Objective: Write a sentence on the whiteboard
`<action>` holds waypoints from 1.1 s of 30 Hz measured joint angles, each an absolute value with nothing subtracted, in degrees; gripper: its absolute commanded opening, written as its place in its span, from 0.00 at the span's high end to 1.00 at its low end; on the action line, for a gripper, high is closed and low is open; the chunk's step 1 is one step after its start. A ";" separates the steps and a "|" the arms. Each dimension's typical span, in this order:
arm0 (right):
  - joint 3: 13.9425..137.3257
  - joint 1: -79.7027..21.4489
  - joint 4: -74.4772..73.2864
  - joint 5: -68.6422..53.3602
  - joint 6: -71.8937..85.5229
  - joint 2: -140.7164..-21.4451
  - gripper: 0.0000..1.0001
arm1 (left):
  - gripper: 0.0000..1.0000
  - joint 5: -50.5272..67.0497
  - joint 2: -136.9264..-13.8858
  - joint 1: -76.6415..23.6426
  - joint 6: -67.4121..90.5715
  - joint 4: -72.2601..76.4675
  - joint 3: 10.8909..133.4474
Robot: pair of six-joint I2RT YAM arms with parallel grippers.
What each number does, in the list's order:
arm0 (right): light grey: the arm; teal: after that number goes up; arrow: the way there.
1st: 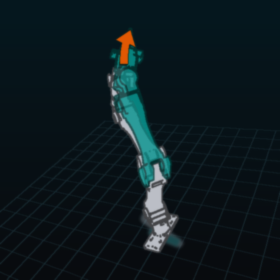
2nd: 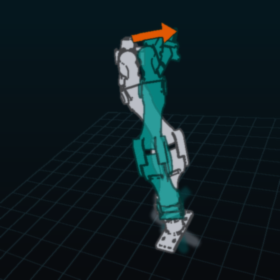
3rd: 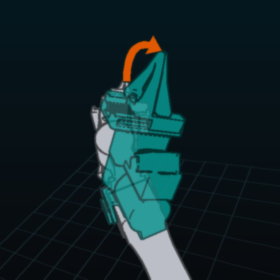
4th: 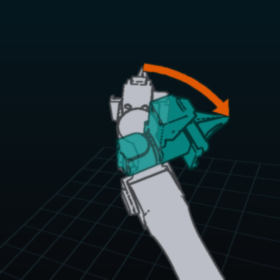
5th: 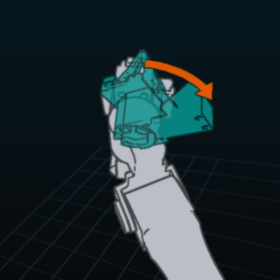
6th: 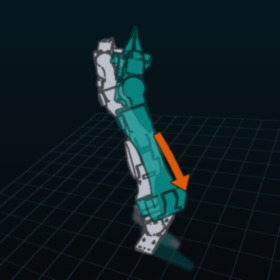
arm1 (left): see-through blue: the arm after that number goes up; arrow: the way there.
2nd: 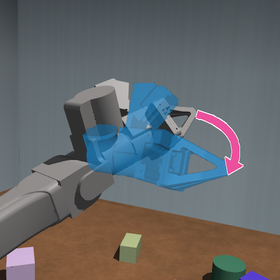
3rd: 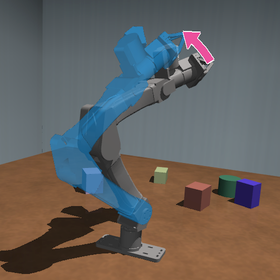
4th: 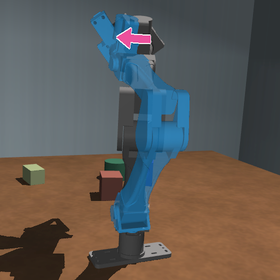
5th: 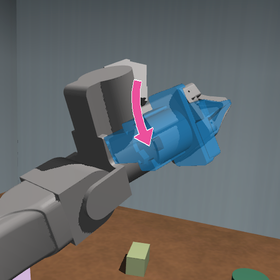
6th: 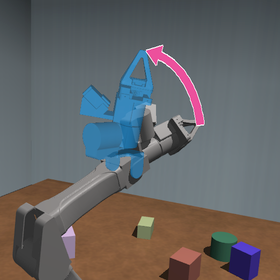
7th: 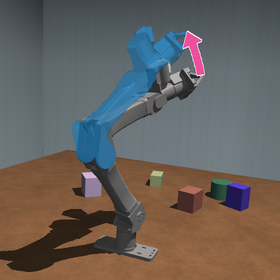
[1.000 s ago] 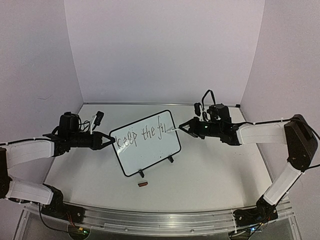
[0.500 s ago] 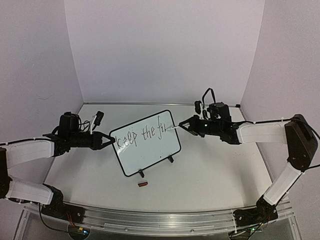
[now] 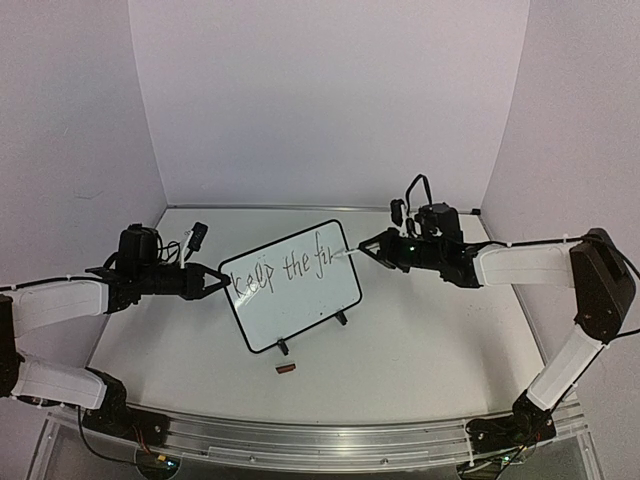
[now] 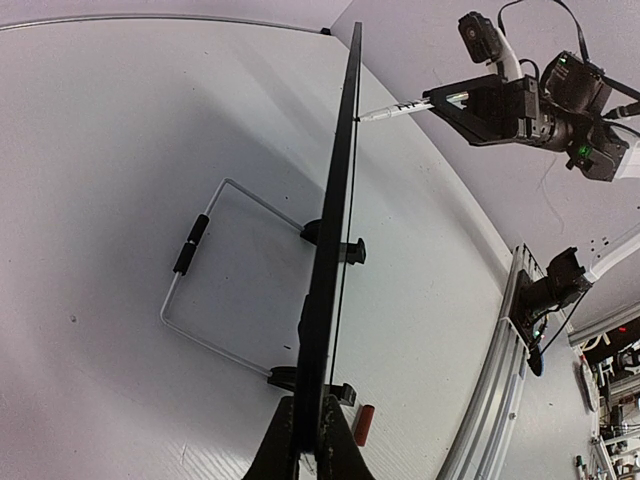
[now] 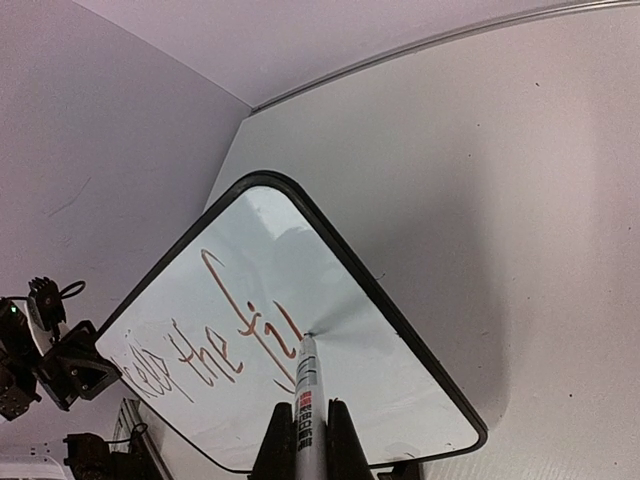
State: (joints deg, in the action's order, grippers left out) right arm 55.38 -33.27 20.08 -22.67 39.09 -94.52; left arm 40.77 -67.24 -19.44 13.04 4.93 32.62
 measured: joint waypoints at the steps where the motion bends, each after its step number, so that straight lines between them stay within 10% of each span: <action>1: 55.41 -33.19 20.16 -22.60 39.09 -94.52 1.00 | 1.00 40.77 -67.24 -19.44 13.04 4.93 32.62; 33: 51.62 -32.16 24.48 -22.06 41.79 -90.18 1.00 | 1.00 40.82 -67.24 -19.44 12.91 4.95 32.62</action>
State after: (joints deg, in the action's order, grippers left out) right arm 51.62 -32.16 24.48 -22.06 41.79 -90.18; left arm 40.82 -67.24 -19.44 12.91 4.95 32.62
